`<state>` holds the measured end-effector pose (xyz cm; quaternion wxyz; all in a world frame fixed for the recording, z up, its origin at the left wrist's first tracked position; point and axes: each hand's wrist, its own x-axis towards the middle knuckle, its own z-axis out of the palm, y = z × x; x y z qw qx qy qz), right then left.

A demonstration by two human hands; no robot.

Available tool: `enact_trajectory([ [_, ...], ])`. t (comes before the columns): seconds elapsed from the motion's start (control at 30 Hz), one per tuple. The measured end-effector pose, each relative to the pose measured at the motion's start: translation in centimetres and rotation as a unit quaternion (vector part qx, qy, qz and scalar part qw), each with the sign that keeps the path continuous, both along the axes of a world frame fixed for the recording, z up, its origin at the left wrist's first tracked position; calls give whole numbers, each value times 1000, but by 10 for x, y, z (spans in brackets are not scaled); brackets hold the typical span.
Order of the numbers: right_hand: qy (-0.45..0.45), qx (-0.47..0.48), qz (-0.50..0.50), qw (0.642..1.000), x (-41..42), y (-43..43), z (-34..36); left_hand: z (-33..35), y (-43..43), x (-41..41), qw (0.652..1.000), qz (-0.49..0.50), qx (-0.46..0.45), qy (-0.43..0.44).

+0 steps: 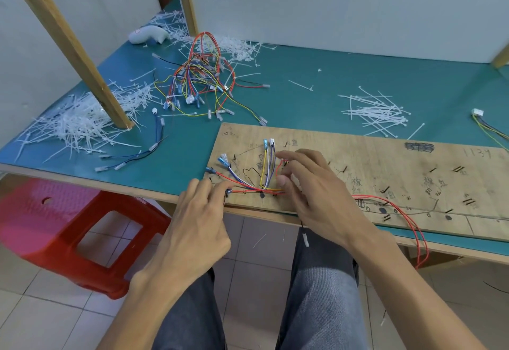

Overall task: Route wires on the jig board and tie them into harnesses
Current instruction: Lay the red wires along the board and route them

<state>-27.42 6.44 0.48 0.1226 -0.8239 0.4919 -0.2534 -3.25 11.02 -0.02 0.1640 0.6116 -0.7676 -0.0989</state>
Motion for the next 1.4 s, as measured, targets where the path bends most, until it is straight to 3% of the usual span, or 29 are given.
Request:
enact_trajectory([
  [0.2, 40, 50, 3, 998, -8, -13, 4, -1, -5, 7, 999, -14, -21, 37],
  [0.47, 93, 34, 41, 994, -12, -35, 17, -5, -11, 6, 998, 8, -40, 53],
  [0.77, 29, 8, 37, 999, -12, -26, 14, -10, -10, 4, 994, 39, -63, 79],
  [0.93, -18, -20, -22, 999, -8, -24, 5, -17, -7, 4, 990, 41, -102, 91],
  [1.2, -105, 16, -111, 988, -3, -40, 5, -18, -8, 3, 990, 42, -106, 84],
  [1.4, -84, 0, -124, 989, 6, -48, 7, -14, -6, 1, 989, 37, -135, 39],
])
